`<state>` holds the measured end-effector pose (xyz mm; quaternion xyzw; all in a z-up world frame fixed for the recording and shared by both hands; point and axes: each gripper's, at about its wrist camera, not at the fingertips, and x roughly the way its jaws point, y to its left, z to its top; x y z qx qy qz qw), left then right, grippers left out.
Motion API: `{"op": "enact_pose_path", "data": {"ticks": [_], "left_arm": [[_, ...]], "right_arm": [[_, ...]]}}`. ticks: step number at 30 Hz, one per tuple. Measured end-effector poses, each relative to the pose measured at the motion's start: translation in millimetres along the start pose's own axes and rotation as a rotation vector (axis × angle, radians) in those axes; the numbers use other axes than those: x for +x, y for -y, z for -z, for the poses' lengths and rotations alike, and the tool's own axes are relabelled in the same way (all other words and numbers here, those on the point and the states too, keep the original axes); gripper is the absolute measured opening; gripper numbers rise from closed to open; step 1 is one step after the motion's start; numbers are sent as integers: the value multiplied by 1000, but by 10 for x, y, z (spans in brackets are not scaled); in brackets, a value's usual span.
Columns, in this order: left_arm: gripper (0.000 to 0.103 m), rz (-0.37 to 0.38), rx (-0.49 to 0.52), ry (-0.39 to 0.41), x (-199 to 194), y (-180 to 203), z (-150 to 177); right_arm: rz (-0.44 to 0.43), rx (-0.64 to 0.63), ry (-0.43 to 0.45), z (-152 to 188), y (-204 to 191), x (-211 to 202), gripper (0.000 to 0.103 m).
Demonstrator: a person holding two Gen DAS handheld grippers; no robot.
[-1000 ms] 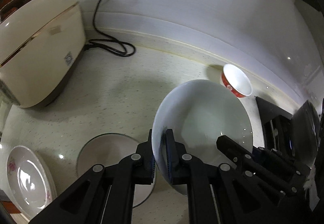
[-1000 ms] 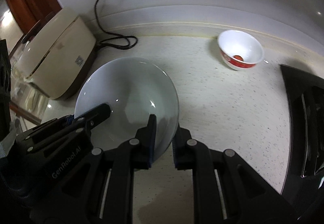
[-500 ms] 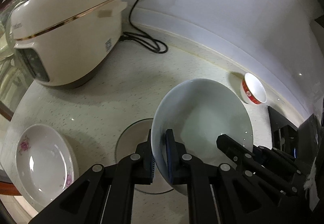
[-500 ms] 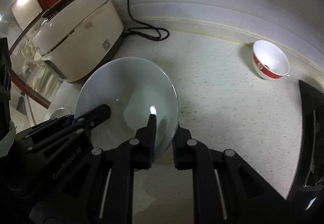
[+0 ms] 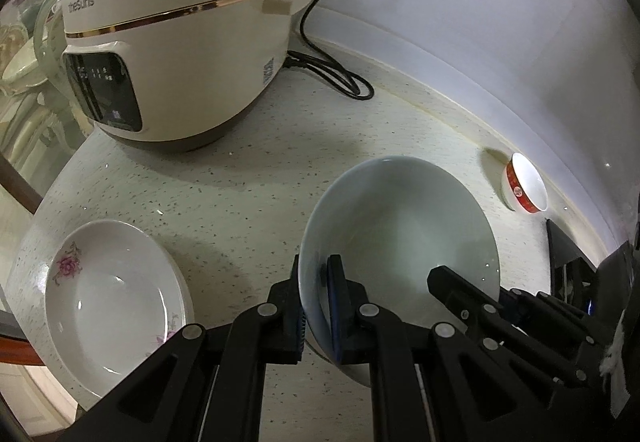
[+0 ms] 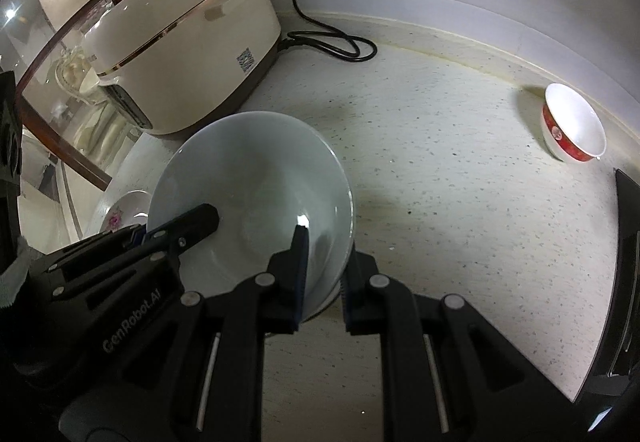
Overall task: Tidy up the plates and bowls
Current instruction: 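Carry both held white bowls toward the rice cooker, then lower the white bowls onto the counter and open both tools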
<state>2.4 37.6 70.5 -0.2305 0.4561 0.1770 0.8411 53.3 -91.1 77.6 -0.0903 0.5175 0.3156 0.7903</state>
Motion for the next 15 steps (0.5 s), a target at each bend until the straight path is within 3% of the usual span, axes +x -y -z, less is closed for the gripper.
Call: {"op": "enact_pose_path", "data": {"ticks": [10, 15], "left_arm": [[9, -18, -19, -29, 131, -91, -14], [9, -37, -21, -58, 233, -112, -10]], "right_arm": [[-21, 2, -36, -22, -48, 179, 17], [-73, 33, -81, -24, 18, 357, 17]]}}
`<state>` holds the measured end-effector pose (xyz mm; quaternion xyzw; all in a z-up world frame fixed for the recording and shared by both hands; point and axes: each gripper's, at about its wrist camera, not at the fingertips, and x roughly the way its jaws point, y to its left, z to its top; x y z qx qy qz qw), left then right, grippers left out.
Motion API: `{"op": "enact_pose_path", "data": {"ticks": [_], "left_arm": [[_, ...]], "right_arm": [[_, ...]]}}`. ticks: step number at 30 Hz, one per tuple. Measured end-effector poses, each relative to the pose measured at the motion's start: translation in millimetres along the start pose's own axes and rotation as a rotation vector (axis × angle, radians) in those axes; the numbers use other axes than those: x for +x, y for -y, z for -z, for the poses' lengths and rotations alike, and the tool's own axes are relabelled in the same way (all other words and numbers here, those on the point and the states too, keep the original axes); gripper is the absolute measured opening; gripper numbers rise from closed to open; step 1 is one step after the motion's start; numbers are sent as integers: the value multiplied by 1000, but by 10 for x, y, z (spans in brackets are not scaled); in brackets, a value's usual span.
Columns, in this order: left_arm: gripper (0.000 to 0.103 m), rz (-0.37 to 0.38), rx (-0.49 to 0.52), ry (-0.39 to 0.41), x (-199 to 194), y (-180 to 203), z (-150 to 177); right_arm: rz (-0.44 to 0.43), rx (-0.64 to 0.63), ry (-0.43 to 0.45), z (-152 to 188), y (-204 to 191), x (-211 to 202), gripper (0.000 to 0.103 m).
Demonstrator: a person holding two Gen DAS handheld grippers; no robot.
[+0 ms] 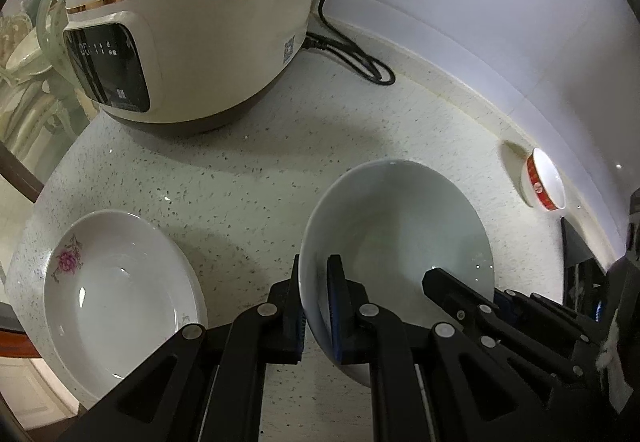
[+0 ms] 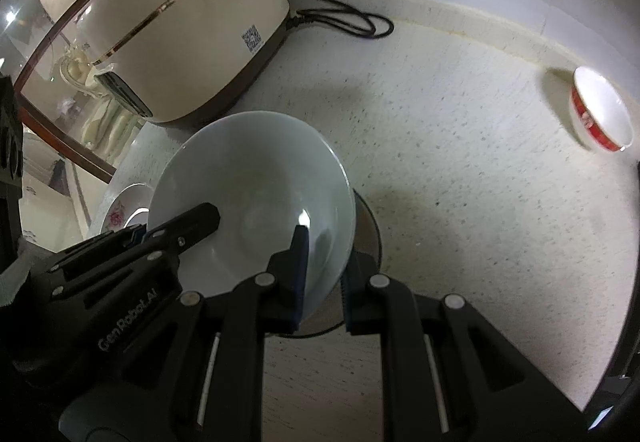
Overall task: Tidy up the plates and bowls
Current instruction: 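Lower the white bowls onto the counter and open both tools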
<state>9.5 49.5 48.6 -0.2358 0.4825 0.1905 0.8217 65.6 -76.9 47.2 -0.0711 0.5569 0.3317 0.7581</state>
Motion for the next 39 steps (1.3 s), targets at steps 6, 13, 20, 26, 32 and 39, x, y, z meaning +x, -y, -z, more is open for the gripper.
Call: {"op": "enact_pose_path", "data": {"ticks": [6, 13, 20, 26, 32, 39], "left_arm": [[9, -18, 13, -13, 73, 11, -19], [9, -37, 46, -11, 123, 51, -46], [9, -40, 64, -20, 144, 60, -43], [16, -59, 91, -45, 214, 78, 12], [17, -81, 119, -16, 189, 100, 21], [18, -85, 137, -10, 205, 108, 37]], "right_arm": [[-9, -1, -32, 12, 19, 125, 18], [-36, 12, -38, -22, 95, 157, 18], [-39, 22, -64, -23, 117, 153, 19], [29, -39, -52, -20, 23, 108, 21], [35, -39, -48, -19, 19, 97, 21], [38, -31, -43, -21, 13, 81, 21]]}}
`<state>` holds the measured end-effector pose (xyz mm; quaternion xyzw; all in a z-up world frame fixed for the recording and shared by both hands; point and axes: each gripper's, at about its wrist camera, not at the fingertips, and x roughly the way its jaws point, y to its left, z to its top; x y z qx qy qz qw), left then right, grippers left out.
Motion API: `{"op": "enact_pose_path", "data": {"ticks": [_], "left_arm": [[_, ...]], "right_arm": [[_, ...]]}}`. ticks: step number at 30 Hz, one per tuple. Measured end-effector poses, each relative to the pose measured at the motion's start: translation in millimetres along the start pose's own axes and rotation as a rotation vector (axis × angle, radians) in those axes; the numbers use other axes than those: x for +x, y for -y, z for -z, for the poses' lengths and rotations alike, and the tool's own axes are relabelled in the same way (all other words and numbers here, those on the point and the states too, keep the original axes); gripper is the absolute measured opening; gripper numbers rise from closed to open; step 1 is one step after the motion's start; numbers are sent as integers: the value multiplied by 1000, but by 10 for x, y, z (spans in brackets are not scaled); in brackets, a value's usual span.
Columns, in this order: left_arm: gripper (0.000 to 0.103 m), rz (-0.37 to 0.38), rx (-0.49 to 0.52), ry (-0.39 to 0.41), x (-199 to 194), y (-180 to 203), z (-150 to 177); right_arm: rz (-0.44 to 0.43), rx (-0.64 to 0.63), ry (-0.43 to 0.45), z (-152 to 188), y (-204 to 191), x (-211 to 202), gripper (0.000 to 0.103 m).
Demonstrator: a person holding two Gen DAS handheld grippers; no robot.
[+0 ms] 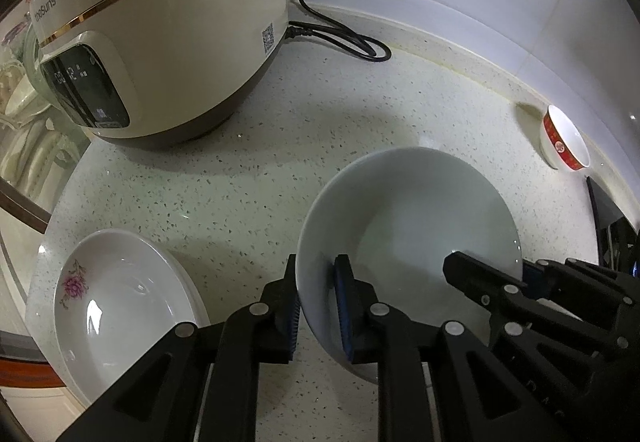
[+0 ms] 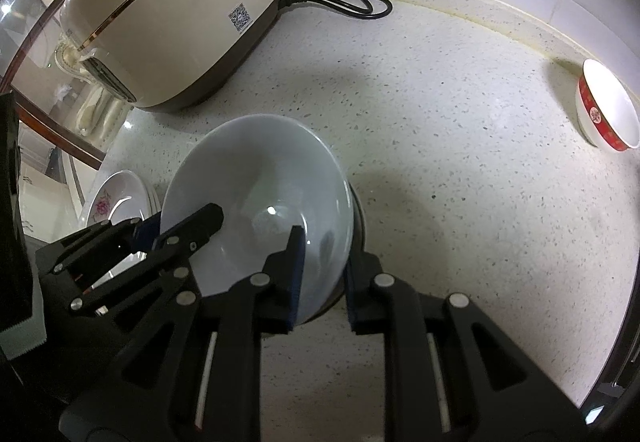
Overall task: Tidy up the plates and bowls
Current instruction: 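Lower the white bowls onto the counter and open both tools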
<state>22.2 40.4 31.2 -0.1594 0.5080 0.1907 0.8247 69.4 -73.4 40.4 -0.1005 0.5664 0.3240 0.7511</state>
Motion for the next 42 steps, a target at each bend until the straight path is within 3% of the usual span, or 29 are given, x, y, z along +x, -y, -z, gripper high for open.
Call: {"op": "enact_pose_path", "data": {"ticks": [13, 19, 22, 26, 31, 35, 42], "left_arm": [[20, -19, 20, 6, -4, 19, 5], [29, -27, 18, 10, -6, -16, -2], [34, -28, 14, 20, -23, -31, -3], [35, -33, 8, 32, -53, -44, -20], [36, -34, 24, 59, -136, -6, -19], [56, -25, 30, 79, -199, 16, -22], [60, -14, 55, 82, -201, 89, -85]], "right_arm": [[-16, 24, 16, -17, 21, -35, 24], [-12, 24, 25, -34, 18, -65, 27], [25, 20, 55, -52, 20, -133, 36], [31, 30, 93, -84, 45, -228, 55], [38, 51, 102, -86, 106, -230, 58], [44, 113, 114, -74, 252, -229, 67], [50, 167, 131, -65, 395, -286, 70]]}}
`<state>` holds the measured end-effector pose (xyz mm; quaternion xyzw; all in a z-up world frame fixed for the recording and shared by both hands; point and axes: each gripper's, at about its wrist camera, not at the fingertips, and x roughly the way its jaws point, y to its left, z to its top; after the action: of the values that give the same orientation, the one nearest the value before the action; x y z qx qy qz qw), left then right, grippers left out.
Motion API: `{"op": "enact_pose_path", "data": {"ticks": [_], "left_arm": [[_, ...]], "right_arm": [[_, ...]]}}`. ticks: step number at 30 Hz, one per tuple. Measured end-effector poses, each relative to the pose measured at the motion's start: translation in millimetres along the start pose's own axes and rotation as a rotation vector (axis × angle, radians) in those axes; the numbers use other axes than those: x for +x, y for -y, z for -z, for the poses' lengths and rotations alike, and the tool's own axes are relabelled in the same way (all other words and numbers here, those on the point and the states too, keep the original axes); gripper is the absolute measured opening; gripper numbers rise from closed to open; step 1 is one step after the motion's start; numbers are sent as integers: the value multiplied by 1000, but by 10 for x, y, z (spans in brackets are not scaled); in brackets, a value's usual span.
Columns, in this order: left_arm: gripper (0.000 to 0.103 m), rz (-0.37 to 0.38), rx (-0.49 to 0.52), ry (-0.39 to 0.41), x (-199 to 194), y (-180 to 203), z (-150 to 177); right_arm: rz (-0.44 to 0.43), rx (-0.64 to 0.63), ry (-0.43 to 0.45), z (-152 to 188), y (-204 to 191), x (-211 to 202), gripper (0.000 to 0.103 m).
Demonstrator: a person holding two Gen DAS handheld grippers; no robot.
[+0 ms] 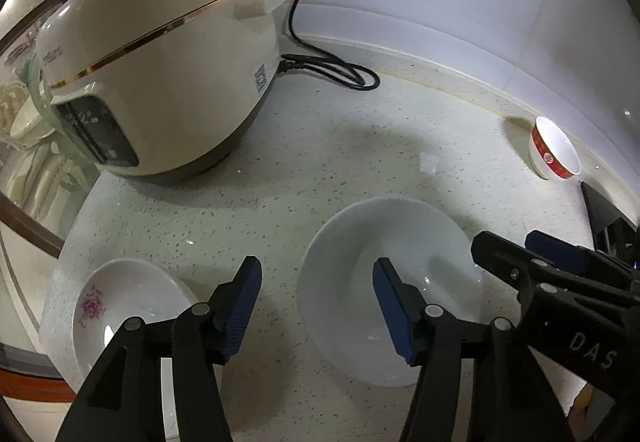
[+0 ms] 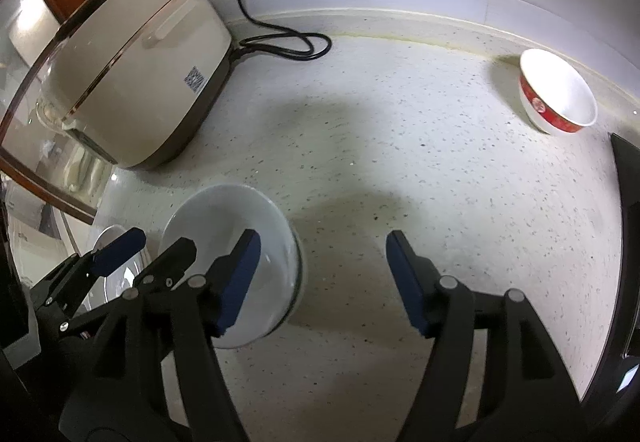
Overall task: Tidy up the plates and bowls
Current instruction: 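Lower the white bowls onto the counter and open both tools, then move both tools to the red-rimmed bowl and grasp its rim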
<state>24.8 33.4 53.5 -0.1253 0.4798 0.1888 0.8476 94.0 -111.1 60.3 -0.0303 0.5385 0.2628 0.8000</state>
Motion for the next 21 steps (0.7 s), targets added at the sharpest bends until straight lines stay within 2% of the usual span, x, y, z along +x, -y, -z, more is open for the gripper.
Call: {"op": "enact_pose_path", "data": {"ticks": [5, 10, 13, 17, 21], "left_arm": [[63, 22, 51, -7, 7, 111, -133], [69, 85, 20, -17, 5, 107, -535], [70, 103, 64, -20, 60, 275, -739], [71, 212, 136, -104, 289, 656, -956], [71, 372, 143, -219, 549, 1096, -1186]], "right_arm": [[-9, 80, 10, -22, 220, -25, 73], [19, 217, 12, 20, 637, -24, 75], [45, 289, 17, 59, 861, -27, 75], [63, 355, 35, 44, 1081, -33, 75], [86, 434, 76, -64, 1358, -44, 75]]}}
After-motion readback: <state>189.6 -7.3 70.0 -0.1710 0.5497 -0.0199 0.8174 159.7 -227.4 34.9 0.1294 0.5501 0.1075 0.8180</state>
